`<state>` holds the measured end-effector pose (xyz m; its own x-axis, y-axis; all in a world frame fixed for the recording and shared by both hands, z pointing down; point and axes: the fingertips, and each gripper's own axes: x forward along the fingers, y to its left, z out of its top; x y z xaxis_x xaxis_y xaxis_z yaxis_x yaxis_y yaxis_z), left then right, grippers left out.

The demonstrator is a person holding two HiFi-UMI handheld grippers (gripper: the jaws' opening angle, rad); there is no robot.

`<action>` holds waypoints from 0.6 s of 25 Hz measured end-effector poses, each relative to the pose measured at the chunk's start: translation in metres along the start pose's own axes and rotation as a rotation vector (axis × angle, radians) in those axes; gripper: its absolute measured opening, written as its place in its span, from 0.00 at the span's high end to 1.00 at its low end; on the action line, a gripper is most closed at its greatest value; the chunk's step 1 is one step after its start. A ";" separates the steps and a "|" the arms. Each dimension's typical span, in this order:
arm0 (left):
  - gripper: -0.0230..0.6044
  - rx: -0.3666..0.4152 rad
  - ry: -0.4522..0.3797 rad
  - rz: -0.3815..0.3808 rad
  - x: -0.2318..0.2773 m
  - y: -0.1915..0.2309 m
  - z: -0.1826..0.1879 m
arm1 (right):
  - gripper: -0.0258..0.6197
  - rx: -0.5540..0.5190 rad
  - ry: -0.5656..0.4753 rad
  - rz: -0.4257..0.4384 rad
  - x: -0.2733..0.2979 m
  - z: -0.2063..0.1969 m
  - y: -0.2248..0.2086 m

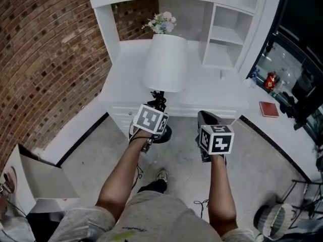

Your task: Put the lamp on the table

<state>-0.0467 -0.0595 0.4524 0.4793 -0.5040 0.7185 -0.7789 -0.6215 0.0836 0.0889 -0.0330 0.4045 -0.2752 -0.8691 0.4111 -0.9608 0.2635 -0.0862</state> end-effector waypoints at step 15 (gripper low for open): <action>0.84 0.014 0.022 -0.044 0.066 0.069 0.060 | 0.95 -0.011 0.042 -0.035 0.097 0.041 -0.029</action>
<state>-0.0446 -0.1719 0.4643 0.5036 -0.4627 0.7296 -0.7515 -0.6512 0.1057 0.0883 -0.1422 0.4100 -0.2395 -0.8597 0.4511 -0.9693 0.2381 -0.0610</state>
